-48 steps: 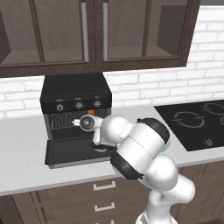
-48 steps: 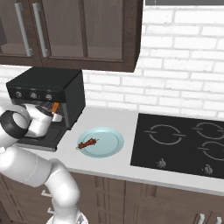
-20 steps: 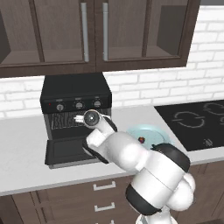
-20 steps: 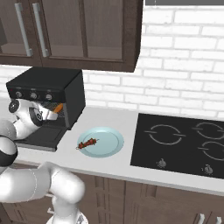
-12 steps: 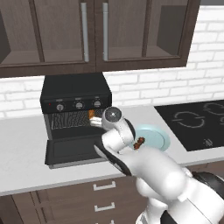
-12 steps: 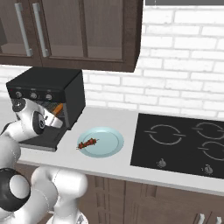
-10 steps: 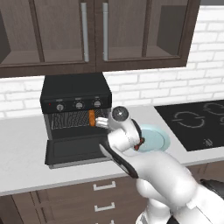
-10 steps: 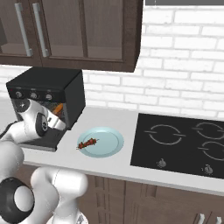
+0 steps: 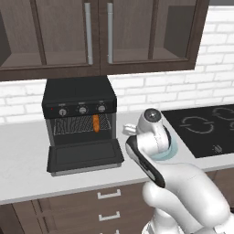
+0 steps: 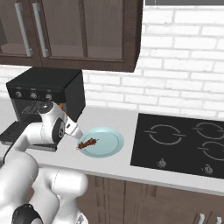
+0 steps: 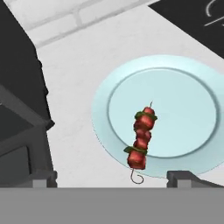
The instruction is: Pick up the kebab skewer and baguette bread, and place them inside the toaster oven. Close the toaster oven door and start by setting the timer.
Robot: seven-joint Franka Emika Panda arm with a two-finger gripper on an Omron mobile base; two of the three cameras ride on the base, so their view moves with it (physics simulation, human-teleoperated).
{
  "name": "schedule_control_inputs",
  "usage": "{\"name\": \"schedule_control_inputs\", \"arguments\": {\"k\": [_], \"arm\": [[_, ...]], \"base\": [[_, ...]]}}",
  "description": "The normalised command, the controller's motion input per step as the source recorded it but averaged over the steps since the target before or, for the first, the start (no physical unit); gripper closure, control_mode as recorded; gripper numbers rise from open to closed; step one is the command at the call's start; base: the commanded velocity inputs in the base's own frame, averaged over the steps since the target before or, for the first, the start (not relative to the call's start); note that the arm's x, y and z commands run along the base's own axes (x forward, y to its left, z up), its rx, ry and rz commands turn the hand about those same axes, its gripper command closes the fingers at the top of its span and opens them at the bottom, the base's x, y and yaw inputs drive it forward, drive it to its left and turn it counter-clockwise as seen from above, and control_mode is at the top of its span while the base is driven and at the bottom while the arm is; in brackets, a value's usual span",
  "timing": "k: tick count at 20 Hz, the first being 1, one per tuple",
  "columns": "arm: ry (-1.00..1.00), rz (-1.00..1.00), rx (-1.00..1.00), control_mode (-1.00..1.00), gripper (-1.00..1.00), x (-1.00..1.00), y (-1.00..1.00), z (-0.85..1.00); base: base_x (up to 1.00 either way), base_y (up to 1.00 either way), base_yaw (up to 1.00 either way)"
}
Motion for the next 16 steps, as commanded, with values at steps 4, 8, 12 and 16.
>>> {"name": "schedule_control_inputs", "arguments": {"k": [4,8,12,16], "arm": [[0.04,0.00,0.00,-1.00,-1.00,0.11,-0.01,-0.42],[0.03,0.00,0.01,-1.00,-1.00,0.06,-0.04,-0.28],[0.16,0.00,0.04,-1.00,-1.00,0.00,-0.23,-0.28],[0.12,0.00,0.02,-1.00,-1.00,0.01,-0.14,-0.34]], "base": [[0.00,0.00,0.00],[0.00,0.00,0.00],[0.00,0.00,0.00],[0.00,0.00,0.00]]}}
